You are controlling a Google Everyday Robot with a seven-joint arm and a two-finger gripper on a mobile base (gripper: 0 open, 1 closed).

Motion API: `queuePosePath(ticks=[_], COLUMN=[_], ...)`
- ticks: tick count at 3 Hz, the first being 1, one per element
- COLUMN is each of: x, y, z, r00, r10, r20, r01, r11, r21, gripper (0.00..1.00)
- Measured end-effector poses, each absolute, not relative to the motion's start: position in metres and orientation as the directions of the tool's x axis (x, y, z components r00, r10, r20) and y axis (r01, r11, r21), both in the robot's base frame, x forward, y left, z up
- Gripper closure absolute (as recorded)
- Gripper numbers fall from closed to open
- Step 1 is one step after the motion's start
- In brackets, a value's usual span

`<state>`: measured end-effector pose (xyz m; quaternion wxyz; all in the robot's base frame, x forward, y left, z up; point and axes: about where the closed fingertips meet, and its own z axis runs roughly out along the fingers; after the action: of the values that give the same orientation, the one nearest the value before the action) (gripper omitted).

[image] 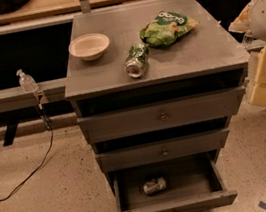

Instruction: Pick 7up can from bottom drawer and place on counter

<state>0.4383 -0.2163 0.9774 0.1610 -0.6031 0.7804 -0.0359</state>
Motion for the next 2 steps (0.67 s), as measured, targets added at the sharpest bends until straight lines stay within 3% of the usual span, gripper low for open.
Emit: queuePosePath(ticks=[2], x=[0.4509], y=[-0.1967], z=[0.9388], r00=[-0.216], r10=[-0.94], r20=[-0.263], r01=[-0.925], r11=[0.283], r21=[-0.254], gripper=[0.0])
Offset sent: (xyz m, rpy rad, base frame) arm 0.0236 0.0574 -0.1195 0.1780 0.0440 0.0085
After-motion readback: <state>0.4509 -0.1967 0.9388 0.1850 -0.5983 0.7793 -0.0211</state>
